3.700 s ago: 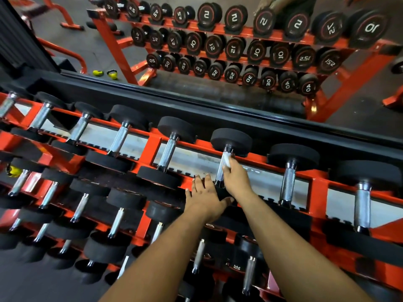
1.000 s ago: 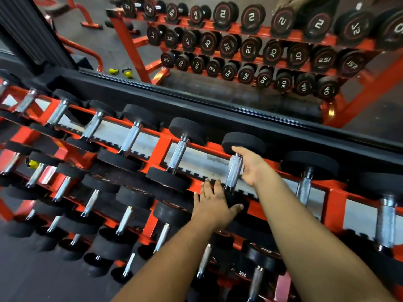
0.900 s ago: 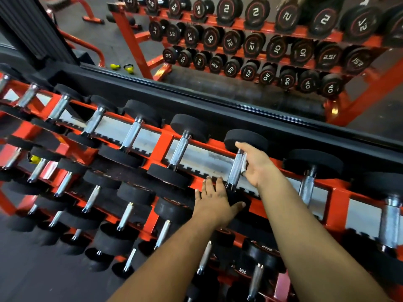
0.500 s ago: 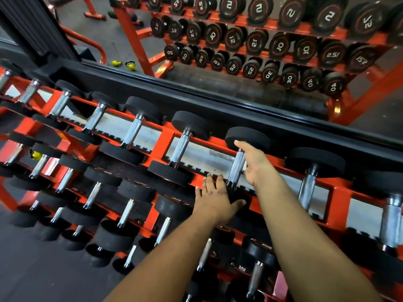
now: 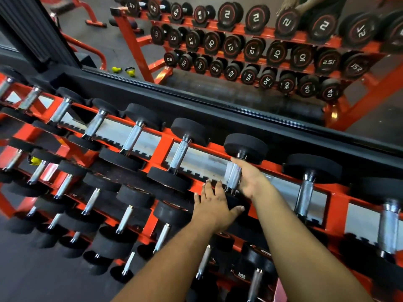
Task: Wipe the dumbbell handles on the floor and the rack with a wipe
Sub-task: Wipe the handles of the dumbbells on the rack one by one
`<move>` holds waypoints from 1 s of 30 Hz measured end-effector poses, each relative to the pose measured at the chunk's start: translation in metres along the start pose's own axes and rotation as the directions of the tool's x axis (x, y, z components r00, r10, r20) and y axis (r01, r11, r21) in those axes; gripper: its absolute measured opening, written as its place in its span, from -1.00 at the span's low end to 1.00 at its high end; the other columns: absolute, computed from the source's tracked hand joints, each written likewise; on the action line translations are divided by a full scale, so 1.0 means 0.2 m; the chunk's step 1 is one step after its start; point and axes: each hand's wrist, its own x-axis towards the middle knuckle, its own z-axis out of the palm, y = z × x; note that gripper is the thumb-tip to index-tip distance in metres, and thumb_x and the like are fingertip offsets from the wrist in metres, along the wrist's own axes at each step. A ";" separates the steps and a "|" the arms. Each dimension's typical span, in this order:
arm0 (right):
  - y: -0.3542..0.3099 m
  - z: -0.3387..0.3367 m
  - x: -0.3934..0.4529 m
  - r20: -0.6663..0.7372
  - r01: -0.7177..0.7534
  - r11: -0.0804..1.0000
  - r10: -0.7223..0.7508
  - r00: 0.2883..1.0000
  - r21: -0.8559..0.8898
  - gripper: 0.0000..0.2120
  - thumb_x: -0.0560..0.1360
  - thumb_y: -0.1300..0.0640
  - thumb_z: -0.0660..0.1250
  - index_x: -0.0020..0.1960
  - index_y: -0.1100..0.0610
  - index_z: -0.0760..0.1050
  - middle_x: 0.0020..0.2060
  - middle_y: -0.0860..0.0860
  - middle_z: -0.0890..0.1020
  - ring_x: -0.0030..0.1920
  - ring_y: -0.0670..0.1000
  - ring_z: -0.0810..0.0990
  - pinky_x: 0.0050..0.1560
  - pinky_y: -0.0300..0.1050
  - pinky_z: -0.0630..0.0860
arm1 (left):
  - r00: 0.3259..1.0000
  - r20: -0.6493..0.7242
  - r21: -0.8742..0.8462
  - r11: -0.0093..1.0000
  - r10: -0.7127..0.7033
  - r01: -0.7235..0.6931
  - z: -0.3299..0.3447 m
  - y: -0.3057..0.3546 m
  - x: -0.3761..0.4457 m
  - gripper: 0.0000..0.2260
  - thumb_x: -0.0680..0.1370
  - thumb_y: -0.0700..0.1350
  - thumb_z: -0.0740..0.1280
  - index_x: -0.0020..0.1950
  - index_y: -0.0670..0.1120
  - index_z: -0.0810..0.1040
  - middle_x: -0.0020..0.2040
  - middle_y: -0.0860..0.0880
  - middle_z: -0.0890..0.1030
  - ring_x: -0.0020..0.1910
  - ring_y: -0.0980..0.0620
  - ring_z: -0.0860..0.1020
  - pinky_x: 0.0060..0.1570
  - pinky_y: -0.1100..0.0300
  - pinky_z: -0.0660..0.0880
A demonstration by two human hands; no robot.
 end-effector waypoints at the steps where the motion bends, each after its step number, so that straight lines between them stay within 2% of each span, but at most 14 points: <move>1: 0.01 -0.02 -0.02 0.000 -0.014 0.999 0.014 1.000 -0.038 -0.47 0.36 -0.14 0.55 0.19 0.15 0.58 0.20 0.21 0.63 0.13 0.17 0.62 0.20 0.11 0.56 | 1.000 0.004 0.001 1.000 0.000 0.000 0.00 0.00 0.00 -0.05 0.54 0.42 0.20 0.67 -0.07 -0.19 0.66 -0.22 -0.19 0.64 -0.17 -0.18 0.58 -0.18 -0.18; 2: 0.02 -0.04 -0.03 -0.006 -0.003 0.997 0.002 1.000 -0.080 -0.42 0.31 -0.16 0.58 0.20 0.13 0.58 0.21 0.19 0.62 0.16 0.17 0.60 0.22 0.11 0.55 | 1.000 0.007 0.001 1.000 0.001 -0.001 0.00 0.00 0.00 -0.05 0.54 0.42 0.20 0.66 -0.07 -0.20 0.66 -0.21 -0.20 0.64 -0.16 -0.18 0.58 -0.18 -0.19; 5: 0.06 -0.08 -0.04 0.018 0.028 0.992 -0.026 1.000 -0.124 -0.58 0.49 -0.07 0.48 0.20 0.18 0.56 -0.02 0.16 0.65 -0.03 0.13 0.64 -0.03 0.02 0.59 | 1.000 0.008 0.002 1.000 0.004 -0.004 0.00 0.00 0.00 -0.05 0.55 0.41 0.20 0.66 -0.06 -0.20 0.66 -0.20 -0.20 0.64 -0.16 -0.18 0.58 -0.17 -0.19; 10: 0.05 -0.09 -0.06 0.133 -0.087 0.965 0.123 0.983 -0.247 -0.55 0.52 -0.09 0.44 0.25 0.21 0.61 0.04 0.14 0.73 0.03 0.11 0.72 0.19 0.05 0.61 | 1.000 0.014 -0.001 1.000 -0.005 0.005 -0.01 0.01 0.00 -0.05 0.54 0.42 0.20 0.66 -0.05 -0.20 0.66 -0.21 -0.21 0.64 -0.16 -0.20 0.57 -0.18 -0.21; 12: 0.07 -0.15 -0.09 0.141 -0.005 0.952 0.051 0.989 -0.307 -0.65 0.56 -0.01 0.41 0.21 0.22 0.61 -0.03 0.11 0.74 -0.06 0.06 0.73 0.08 0.00 0.63 | 1.000 0.019 0.004 1.000 -0.001 0.001 0.00 0.00 0.00 -0.06 0.55 0.42 0.20 0.66 -0.06 -0.20 0.66 -0.21 -0.20 0.64 -0.17 -0.19 0.57 -0.18 -0.20; 15: 0.10 -0.18 -0.10 0.097 0.114 0.977 -0.098 0.990 -0.177 -0.77 0.60 0.17 0.36 0.23 0.23 0.57 -0.12 0.07 0.74 -0.21 -0.03 0.71 -0.11 -0.08 0.60 | 1.000 0.015 0.014 1.000 0.006 -0.007 0.00 0.00 0.00 -0.06 0.55 0.42 0.19 0.66 -0.06 -0.21 0.66 -0.20 -0.20 0.64 -0.17 -0.19 0.56 -0.17 -0.20; 17: 0.09 -0.13 -0.03 -0.034 0.218 0.962 -0.226 0.973 -0.163 -0.75 0.61 0.22 0.32 0.28 0.17 0.55 0.02 0.08 0.71 -0.03 0.03 0.69 0.00 -0.02 0.59 | 1.000 0.002 0.008 1.000 0.007 -0.007 0.00 0.00 0.00 -0.06 0.55 0.42 0.20 0.66 -0.06 -0.20 0.66 -0.21 -0.19 0.64 -0.17 -0.18 0.57 -0.17 -0.19; 18: 0.07 -0.09 -0.01 -0.088 0.275 0.929 -0.305 0.948 -0.248 -0.73 0.62 0.22 0.30 0.30 0.13 0.53 0.08 0.07 0.68 0.06 0.06 0.66 0.06 -0.01 0.57 | 1.000 -0.006 0.004 1.000 0.005 -0.005 0.00 0.01 0.00 -0.06 0.55 0.42 0.20 0.66 -0.06 -0.20 0.66 -0.21 -0.19 0.64 -0.17 -0.18 0.58 -0.18 -0.18; 21: 0.11 -0.04 -0.03 -0.108 0.370 0.660 -0.565 0.818 -0.653 -0.68 0.66 0.17 0.22 0.39 0.06 0.47 0.12 0.08 0.63 0.13 0.12 0.61 0.00 -0.07 0.49 | 1.000 -0.003 -0.002 1.000 0.005 -0.005 0.00 0.00 0.00 -0.05 0.54 0.42 0.21 0.66 -0.06 -0.19 0.66 -0.21 -0.18 0.65 -0.17 -0.16 0.59 -0.19 -0.16; 23: 0.18 -0.12 -0.08 0.046 0.402 0.381 -0.675 0.736 -0.832 -0.60 0.67 0.20 0.18 0.48 0.01 0.42 0.18 0.11 0.63 0.16 0.14 0.61 0.00 -0.09 0.48 | 1.000 0.000 -0.005 1.000 0.005 -0.005 0.01 -0.01 0.01 -0.05 0.54 0.42 0.21 0.66 -0.06 -0.19 0.66 -0.21 -0.18 0.64 -0.17 -0.17 0.59 -0.19 -0.16; 25: 0.23 -0.21 -0.11 0.299 0.474 0.078 -0.685 0.665 -0.877 -0.51 0.63 0.31 0.18 0.53 0.04 0.36 0.41 0.07 0.52 0.40 0.10 0.49 0.29 -0.06 0.48 | 1.000 -0.013 -0.017 1.000 0.013 -0.013 0.01 -0.01 0.00 -0.05 0.53 0.41 0.23 0.67 -0.06 -0.18 0.66 -0.21 -0.17 0.64 -0.17 -0.16 0.59 -0.19 -0.16; 27: 0.17 -0.26 -0.07 0.545 0.474 -0.288 -0.581 0.605 -0.832 -0.40 0.58 0.36 0.16 0.59 0.11 0.23 0.57 0.04 0.27 0.58 0.03 0.20 0.57 -0.03 0.16 | 1.000 -0.021 -0.023 1.000 0.018 -0.018 0.01 -0.01 0.00 -0.05 0.53 0.40 0.24 0.67 -0.05 -0.17 0.66 -0.21 -0.17 0.64 -0.17 -0.16 0.59 -0.19 -0.16; 28: 0.11 -0.26 -0.04 0.612 0.426 -0.443 -0.511 0.603 -0.789 -0.37 0.57 0.34 0.14 0.62 0.13 0.13 0.60 0.04 0.17 0.61 0.03 0.09 0.61 -0.02 0.03 | 1.000 -0.019 -0.019 1.000 0.021 -0.021 0.01 0.00 0.00 -0.05 0.54 0.41 0.23 0.67 -0.05 -0.17 0.66 -0.21 -0.18 0.64 -0.17 -0.17 0.59 -0.19 -0.17; 30: 0.02 -0.23 -0.01 0.621 0.292 -0.603 -0.456 0.637 -0.743 -0.33 0.59 0.28 0.11 0.65 0.13 -0.03 0.63 0.03 0.04 0.63 0.03 -0.04 0.60 0.02 -0.10 | 1.000 -0.015 -0.013 1.000 0.018 -0.019 0.01 0.00 0.00 -0.05 0.53 0.42 0.22 0.67 -0.05 -0.18 0.66 -0.21 -0.19 0.64 -0.17 -0.17 0.59 -0.19 -0.17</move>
